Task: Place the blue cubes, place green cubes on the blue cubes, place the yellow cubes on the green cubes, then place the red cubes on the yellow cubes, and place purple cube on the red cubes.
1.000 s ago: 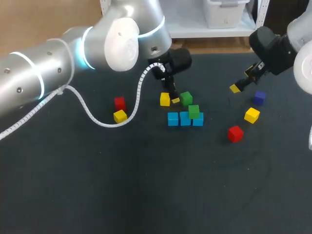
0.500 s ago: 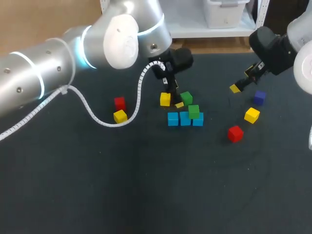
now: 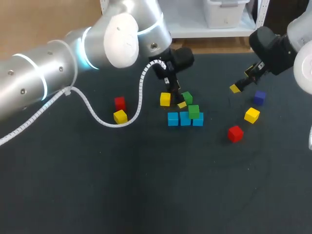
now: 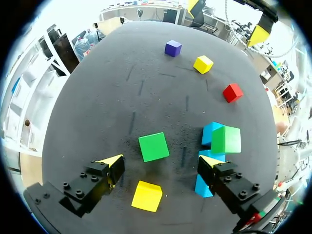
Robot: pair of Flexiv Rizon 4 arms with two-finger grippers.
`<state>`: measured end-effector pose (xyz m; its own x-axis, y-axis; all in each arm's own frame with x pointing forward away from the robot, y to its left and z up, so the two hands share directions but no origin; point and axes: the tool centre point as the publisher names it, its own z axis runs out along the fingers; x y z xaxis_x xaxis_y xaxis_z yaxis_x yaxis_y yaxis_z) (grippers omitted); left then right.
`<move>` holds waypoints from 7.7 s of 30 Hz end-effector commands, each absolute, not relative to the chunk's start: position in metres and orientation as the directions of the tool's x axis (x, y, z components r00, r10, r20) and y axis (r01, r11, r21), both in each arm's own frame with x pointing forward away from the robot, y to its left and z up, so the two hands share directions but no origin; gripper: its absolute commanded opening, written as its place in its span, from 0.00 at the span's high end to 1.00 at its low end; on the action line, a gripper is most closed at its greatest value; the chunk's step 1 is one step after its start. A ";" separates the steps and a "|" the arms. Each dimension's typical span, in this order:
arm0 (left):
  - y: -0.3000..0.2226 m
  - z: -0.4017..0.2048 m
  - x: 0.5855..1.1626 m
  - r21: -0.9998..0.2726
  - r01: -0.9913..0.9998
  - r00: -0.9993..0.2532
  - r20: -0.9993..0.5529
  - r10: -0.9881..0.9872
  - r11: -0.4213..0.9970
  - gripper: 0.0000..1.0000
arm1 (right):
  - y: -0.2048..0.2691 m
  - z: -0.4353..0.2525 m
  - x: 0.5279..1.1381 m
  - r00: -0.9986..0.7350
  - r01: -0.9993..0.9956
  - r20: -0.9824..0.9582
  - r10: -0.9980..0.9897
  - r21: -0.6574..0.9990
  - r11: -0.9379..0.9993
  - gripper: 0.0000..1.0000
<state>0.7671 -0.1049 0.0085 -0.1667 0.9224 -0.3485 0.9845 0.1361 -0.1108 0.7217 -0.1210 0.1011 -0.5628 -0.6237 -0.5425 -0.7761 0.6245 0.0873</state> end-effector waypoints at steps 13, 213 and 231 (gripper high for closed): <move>-0.113 0.000 0.766 -0.086 0.987 -0.158 -0.342 0.927 0.136 0.00 | -0.121 0.101 0.721 -0.563 -0.776 -0.543 -0.623 0.087 0.625 0.00; 0.157 0.140 0.757 0.056 0.447 -0.713 -0.580 0.394 0.893 0.00 | -0.083 0.262 0.732 -0.489 -0.850 -0.029 -0.872 0.239 0.469 0.00; 0.157 0.140 0.757 0.056 0.447 -0.713 -0.580 0.394 0.893 0.00 | -0.031 0.167 0.751 -0.666 -0.724 0.087 -0.741 0.165 0.670 0.00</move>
